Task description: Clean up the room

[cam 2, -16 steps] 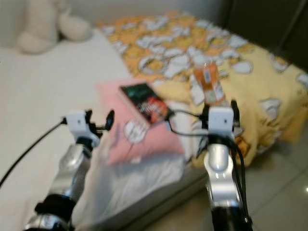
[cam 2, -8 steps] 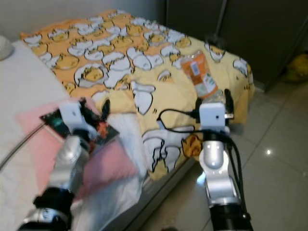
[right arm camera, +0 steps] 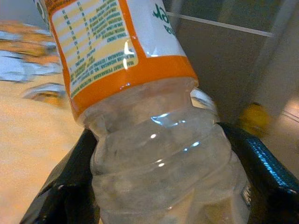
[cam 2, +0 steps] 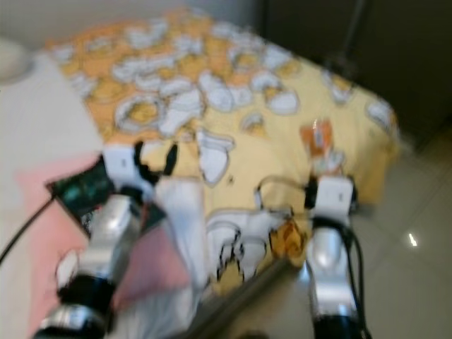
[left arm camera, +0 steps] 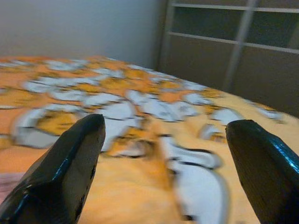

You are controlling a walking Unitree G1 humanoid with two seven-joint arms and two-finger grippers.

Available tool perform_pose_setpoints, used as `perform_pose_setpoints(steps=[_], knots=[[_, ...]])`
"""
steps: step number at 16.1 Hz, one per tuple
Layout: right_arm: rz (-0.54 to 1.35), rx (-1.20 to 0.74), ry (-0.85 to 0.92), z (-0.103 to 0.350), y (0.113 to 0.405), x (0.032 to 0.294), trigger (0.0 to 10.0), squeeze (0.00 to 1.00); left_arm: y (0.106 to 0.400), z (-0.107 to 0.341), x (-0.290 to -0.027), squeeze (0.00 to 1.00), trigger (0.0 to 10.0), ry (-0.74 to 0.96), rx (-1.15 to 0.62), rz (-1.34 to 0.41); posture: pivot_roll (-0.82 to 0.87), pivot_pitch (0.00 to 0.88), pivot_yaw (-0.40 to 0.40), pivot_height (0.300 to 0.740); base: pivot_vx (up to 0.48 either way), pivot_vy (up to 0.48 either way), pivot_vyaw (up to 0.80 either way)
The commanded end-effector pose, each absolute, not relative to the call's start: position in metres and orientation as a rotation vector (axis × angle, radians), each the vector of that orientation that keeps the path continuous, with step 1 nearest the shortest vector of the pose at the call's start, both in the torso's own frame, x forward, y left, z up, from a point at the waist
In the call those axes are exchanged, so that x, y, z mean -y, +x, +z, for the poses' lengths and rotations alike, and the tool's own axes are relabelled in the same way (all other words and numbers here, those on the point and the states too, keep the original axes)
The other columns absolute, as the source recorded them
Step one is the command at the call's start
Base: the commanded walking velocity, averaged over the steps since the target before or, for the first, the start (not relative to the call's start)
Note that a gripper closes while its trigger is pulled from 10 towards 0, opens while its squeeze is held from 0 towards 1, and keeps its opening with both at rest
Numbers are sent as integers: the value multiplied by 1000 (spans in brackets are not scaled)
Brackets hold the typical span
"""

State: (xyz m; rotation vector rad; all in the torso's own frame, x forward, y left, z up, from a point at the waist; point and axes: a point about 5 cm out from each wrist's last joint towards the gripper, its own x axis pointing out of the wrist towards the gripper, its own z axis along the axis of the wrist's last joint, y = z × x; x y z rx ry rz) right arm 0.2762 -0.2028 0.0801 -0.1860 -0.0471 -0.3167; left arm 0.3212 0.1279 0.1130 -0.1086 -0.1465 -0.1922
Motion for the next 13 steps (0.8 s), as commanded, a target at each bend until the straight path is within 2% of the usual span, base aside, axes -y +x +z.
perform_pose_setpoints(steps=[1,5,12,13], knots=[[-262,91,-177,87,281,188,10000,0,317,106,-140,0,10000,-84,126,-155,-189,0,65,740,0,0,0],[-236,73,-164,83,285,186,10000,0,318,114,-135,0,10000,-62,165,-216,-185,0,66,740,0,-68,0],[-218,43,-180,78,289,187,10000,0,314,111,-133,0,10000,-82,165,-256,-182,0,60,740,0,-480,0],[-214,40,-173,77,289,186,10000,0,314,109,-133,0,10000,-80,156,-260,-183,0,60,740,0,-480,-587]])
